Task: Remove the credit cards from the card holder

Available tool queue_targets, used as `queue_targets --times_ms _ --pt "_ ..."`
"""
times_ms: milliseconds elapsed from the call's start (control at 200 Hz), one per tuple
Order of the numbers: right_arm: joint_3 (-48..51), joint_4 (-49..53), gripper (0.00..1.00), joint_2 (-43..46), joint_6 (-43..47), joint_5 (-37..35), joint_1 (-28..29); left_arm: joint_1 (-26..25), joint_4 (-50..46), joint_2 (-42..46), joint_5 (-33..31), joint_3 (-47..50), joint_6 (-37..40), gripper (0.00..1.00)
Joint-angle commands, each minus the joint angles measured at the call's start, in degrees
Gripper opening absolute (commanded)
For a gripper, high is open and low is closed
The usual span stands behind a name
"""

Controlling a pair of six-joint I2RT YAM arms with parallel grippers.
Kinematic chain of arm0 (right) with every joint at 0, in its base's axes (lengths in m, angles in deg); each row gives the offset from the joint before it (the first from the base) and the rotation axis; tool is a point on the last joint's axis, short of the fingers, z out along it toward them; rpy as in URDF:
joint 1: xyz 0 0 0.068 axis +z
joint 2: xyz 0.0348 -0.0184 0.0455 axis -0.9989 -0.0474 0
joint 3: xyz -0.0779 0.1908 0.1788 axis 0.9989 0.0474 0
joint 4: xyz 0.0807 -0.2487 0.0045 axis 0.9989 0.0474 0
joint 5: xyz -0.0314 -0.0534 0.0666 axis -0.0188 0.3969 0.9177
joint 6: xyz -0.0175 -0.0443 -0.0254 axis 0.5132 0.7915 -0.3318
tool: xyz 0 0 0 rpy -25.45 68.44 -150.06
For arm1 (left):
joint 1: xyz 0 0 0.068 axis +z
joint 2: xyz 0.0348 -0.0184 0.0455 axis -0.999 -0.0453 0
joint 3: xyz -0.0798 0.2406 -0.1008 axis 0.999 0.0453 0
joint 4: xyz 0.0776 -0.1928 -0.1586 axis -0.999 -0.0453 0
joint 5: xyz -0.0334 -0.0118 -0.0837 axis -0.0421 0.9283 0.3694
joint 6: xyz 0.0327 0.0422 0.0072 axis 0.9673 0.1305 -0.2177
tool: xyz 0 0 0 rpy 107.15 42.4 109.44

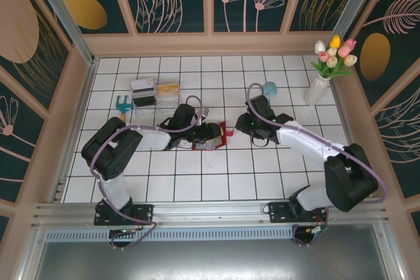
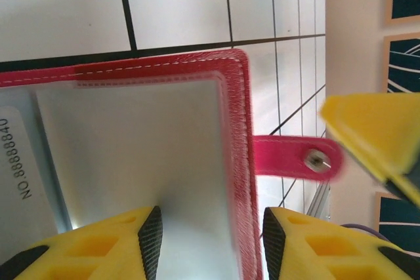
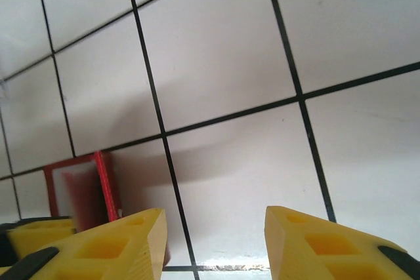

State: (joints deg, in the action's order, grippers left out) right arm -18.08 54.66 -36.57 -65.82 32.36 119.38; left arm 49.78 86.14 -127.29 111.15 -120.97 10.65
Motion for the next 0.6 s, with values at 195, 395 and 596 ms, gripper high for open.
queue_targets --times_ms 195,395,596 --pt "4.8 -11.96 0.41 3.46 -0.6 13.88 -2.04 -0.98 0.42 -2.99 -1.79 -2.1 -0.73 0.47" --pt "4.13 -17.42 0.29 -0.61 -2.12 21.2 -1.37 -1.0 -3.93 -2.83 -4.6 -2.1 1.06 0.4" --pt "1.29 -17.69 0.29 -4.83 -2.64 20.95 -0.09 -1.04 -3.46 -3.1 -4.13 -2.37 0.97 0.43"
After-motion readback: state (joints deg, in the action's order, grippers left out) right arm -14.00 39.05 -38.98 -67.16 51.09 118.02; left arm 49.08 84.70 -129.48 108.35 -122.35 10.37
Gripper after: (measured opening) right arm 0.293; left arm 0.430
